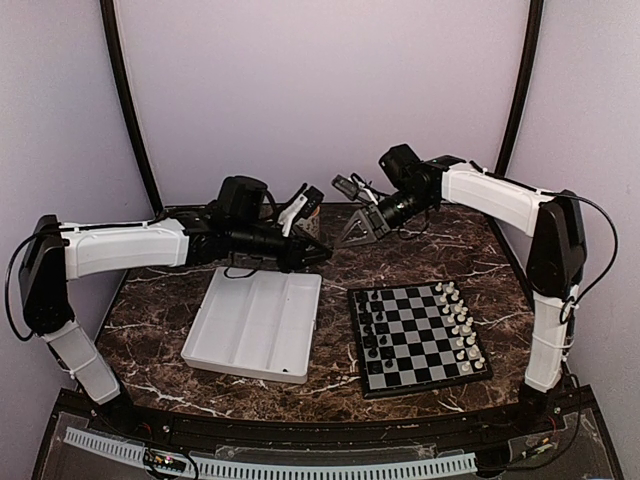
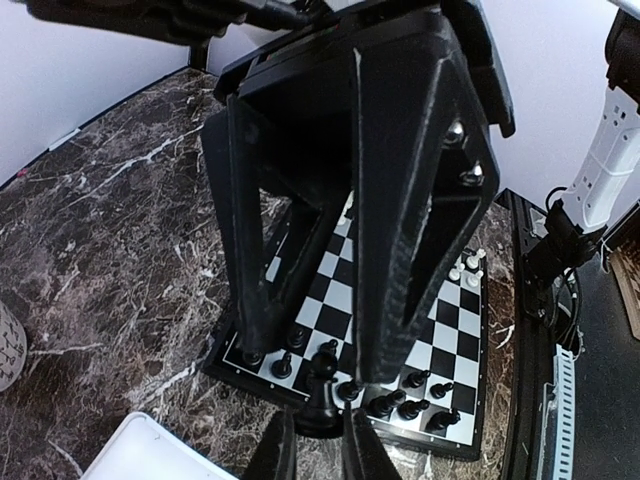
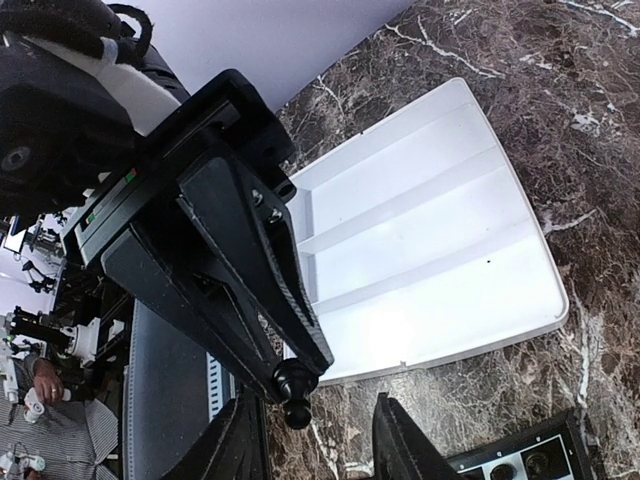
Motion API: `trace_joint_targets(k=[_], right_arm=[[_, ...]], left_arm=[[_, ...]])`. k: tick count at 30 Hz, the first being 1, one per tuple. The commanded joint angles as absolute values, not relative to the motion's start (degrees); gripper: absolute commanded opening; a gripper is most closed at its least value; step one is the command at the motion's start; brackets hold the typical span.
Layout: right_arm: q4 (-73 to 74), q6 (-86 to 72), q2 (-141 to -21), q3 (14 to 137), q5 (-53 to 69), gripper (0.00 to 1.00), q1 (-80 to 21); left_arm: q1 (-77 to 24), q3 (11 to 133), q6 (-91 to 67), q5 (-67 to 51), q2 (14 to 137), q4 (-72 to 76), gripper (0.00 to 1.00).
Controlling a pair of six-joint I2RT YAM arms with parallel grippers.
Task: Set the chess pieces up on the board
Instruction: Pass from the left arm to the right, then place the rook at a8.
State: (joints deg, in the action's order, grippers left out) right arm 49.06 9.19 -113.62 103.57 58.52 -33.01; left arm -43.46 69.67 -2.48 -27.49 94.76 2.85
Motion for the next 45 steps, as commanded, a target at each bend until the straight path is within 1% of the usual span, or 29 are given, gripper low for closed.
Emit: trace_joint_targets(k=[1, 7, 13, 18, 20, 22, 23, 28, 30, 32, 37, 41, 45], right_arm=[[46.89, 7.78, -113.60, 104.76, 61.35, 0.42, -33.57], [46.37, 7.64, -113.58, 104.08, 62.77, 0.30, -33.55], [45.45, 6.85, -113.34, 103.69, 63.47, 0.26, -33.53], [44.91, 6.84, -113.04, 103.01, 64.35, 0.14, -33.54], [44.83, 6.91, -112.92, 102.65, 64.42, 0.10, -33.57], [44.84, 7.30, -112.58, 102.28, 63.61, 0.07, -33.55], [44.89, 7.49, -112.36, 102.08, 62.89, 0.07, -33.57], [47.14, 11.14, -111.28, 102.76, 58.38, 0.06, -33.37], [48.29, 12.49, -111.59, 103.35, 57.58, 0.06, -32.80], [51.19, 15.79, -112.22, 104.70, 56.17, 0.06, -32.10], [57.17, 25.15, -111.62, 106.21, 48.77, 0.06, -31.29], [55.50, 28.37, -108.60, 102.76, 43.61, 0.06, -31.50], [55.91, 30.16, -106.41, 101.54, 39.31, 0.06, -32.86]], left_arm=[[-43.77, 72.31, -2.84, -29.09, 94.48, 4.05, 0.11], [-43.70, 73.49, -2.71, -29.58, 95.36, 3.72, 0.11], [-43.78, 73.82, -2.65, -30.18, 96.15, 3.57, 0.11], [-43.87, 73.74, -2.59, -30.09, 96.42, 3.55, 0.11], [-43.89, 73.74, -2.43, -29.71, 96.39, 3.60, 0.12], [-43.87, 73.74, -2.42, -29.16, 96.37, 3.53, 0.15], [-43.86, 73.74, -2.45, -28.56, 96.32, 3.48, 0.19], [-43.91, 73.99, -1.48, -26.73, 95.89, 1.85, 0.28], [-43.90, 74.05, -0.58, -25.83, 95.48, 0.56, 0.37], [-43.84, 74.02, -0.38, -25.27, 94.82, -2.19, 0.41], [-43.70, 76.27, -1.48, -21.98, 92.57, -11.39, 0.44], [-42.65, 80.29, -8.55, -14.20, 90.93, -16.54, 0.45], [-40.07, 85.25, -12.03, -6.43, 89.47, -23.19, 0.45]])
